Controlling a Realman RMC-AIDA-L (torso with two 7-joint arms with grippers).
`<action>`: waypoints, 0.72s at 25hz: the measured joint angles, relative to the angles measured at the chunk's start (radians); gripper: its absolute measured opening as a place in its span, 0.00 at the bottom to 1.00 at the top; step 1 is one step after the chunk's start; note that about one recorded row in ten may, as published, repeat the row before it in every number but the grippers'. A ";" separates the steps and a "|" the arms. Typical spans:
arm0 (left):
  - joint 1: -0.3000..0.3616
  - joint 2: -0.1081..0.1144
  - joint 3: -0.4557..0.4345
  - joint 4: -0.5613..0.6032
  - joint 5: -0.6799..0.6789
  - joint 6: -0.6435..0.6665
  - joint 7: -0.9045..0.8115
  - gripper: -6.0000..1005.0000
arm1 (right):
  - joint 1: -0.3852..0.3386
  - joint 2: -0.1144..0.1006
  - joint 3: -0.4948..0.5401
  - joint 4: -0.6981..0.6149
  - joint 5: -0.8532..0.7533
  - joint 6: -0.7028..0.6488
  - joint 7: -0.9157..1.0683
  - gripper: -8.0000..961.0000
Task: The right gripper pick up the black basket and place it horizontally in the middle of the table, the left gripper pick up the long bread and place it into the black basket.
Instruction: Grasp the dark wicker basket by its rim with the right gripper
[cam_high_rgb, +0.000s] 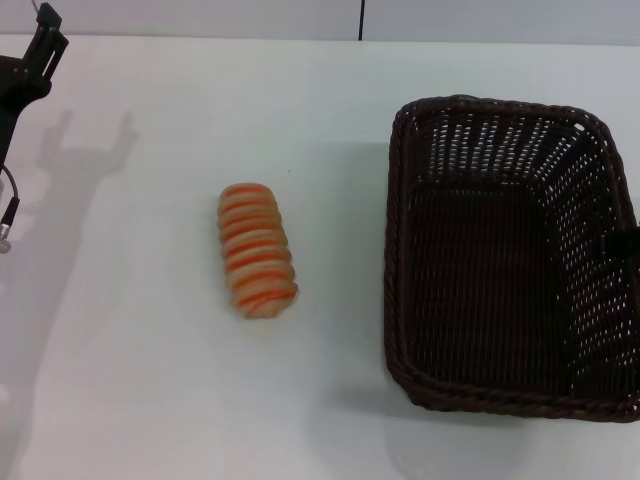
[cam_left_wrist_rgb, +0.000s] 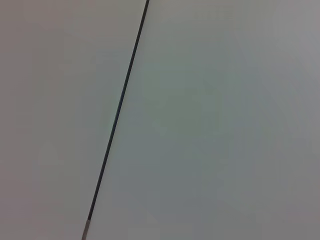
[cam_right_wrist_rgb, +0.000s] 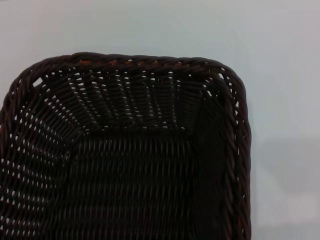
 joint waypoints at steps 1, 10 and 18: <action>0.000 0.000 0.000 0.000 0.000 0.000 0.000 0.87 | -0.002 0.000 -0.002 0.007 0.000 -0.007 0.000 0.77; 0.005 0.000 0.000 0.002 0.000 0.000 0.000 0.87 | -0.004 0.000 -0.037 0.089 0.006 -0.069 0.000 0.76; 0.005 0.001 0.000 0.006 0.000 0.000 0.000 0.87 | 0.000 0.000 -0.041 0.105 0.007 -0.085 0.000 0.75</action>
